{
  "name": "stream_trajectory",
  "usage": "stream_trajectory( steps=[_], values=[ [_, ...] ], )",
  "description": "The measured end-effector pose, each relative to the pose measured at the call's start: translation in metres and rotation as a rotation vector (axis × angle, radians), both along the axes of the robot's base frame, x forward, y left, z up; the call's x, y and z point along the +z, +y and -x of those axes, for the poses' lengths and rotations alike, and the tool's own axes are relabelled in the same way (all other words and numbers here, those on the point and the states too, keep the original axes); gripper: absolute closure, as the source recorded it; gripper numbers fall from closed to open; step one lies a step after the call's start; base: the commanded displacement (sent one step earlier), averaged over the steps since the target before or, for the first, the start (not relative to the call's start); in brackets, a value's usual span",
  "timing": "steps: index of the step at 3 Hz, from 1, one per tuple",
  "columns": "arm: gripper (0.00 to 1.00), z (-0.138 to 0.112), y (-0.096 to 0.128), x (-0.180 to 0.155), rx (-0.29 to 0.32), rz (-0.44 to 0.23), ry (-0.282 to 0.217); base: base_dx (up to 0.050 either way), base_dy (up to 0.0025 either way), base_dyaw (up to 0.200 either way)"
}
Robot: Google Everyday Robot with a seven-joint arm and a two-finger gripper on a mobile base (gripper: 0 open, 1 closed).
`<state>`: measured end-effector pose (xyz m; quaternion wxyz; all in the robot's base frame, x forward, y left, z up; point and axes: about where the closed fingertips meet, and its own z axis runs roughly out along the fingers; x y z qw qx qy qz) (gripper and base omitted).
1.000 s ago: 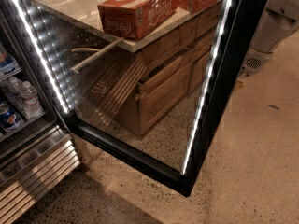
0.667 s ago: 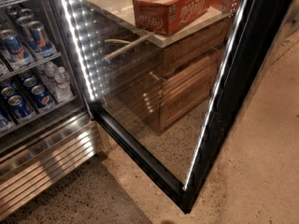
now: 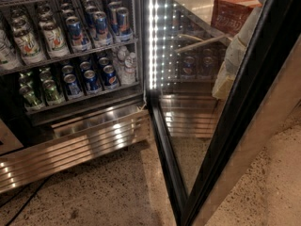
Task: Close right fridge door
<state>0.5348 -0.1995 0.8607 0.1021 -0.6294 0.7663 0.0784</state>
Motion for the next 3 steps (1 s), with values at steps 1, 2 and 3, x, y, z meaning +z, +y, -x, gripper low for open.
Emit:
stream_trajectory(
  steps=[1,2,3],
  values=[
    [1.0,0.0,0.0,0.0,0.0,0.0,0.0,0.0,-0.00002,0.196],
    [1.0,0.0,0.0,0.0,0.0,0.0,0.0,0.0,0.00007,0.191],
    [1.0,0.0,0.0,0.0,0.0,0.0,0.0,0.0,0.00021,0.19]
  ],
)
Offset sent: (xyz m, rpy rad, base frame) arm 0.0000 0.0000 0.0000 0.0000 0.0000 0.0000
